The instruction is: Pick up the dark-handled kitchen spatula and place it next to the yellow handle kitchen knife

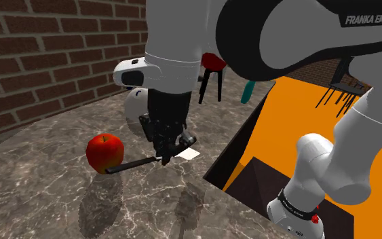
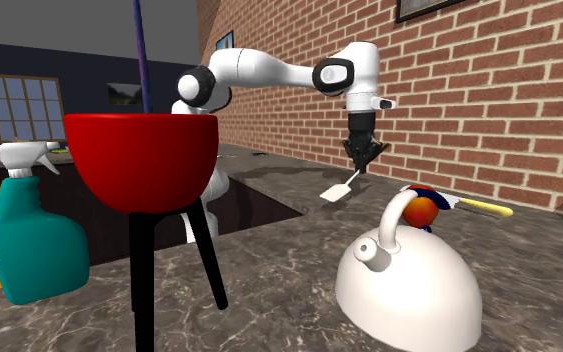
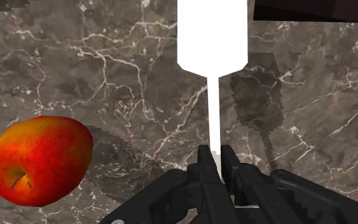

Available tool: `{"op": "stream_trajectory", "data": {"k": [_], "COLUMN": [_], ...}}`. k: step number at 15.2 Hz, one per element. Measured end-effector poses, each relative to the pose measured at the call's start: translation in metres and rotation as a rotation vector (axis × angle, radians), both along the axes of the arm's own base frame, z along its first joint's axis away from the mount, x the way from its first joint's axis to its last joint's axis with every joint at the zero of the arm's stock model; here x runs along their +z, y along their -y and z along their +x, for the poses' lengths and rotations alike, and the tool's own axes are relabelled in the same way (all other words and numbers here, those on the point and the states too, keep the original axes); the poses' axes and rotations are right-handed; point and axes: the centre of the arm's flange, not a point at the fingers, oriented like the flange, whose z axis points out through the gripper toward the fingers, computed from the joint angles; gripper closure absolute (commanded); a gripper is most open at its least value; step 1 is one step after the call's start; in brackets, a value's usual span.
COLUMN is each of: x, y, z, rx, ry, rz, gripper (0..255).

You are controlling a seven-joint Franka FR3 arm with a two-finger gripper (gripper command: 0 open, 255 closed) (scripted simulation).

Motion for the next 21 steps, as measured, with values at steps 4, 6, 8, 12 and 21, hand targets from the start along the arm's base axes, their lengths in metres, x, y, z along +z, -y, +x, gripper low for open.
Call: {"op": "stream_trajectory", "data": {"k": [4,6,8,12,21], "x": [-0.001,0.001,0.001,-0.012,-0.059], "y": [-0.051,-0.072,-0.098,-0.125,-0.127], "z": [-0.019,-0.029,-0.036,-0.053,-0.052], "rx": [0.0,0.0,0.0,-0.001,-0.002], "ry": [0.0,0.0,0.0,0.0,0.0], "rz": [0.0,0.0,0.0,0.0,0.0], "gripper": [255,255,255,255,255]}}
